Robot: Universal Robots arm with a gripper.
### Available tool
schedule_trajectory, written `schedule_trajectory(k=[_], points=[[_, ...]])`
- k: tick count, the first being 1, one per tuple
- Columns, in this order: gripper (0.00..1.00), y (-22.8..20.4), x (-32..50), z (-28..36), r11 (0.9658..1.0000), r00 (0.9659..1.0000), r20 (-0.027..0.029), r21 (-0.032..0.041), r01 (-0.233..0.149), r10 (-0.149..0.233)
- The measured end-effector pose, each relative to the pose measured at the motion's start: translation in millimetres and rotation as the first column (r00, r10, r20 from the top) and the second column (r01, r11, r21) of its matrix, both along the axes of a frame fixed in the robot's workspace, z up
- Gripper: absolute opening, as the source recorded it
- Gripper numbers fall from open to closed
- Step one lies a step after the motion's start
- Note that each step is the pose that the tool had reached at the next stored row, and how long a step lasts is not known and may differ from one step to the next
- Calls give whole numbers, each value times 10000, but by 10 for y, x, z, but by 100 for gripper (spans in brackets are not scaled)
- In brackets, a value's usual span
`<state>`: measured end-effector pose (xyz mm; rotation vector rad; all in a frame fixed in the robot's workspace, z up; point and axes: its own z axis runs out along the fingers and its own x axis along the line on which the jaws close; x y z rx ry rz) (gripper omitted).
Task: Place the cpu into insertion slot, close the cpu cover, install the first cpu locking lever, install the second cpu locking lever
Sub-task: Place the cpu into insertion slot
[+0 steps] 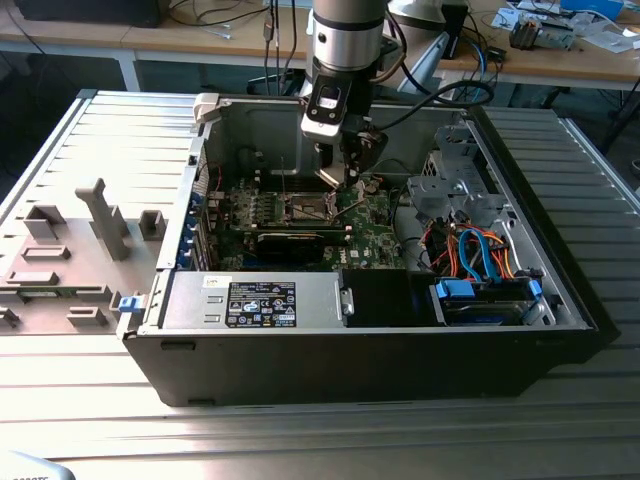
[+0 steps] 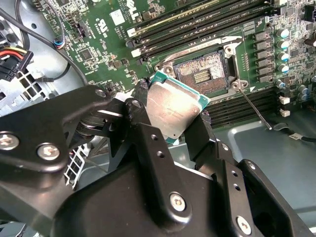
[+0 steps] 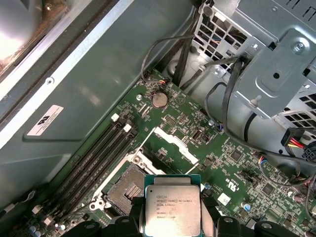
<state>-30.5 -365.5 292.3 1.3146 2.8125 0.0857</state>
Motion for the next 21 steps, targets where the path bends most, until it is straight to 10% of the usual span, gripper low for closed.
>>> schedule_trajectory(k=[21], points=[[54, 0, 0, -13, 9999, 9999, 0, 0, 153, -153]])
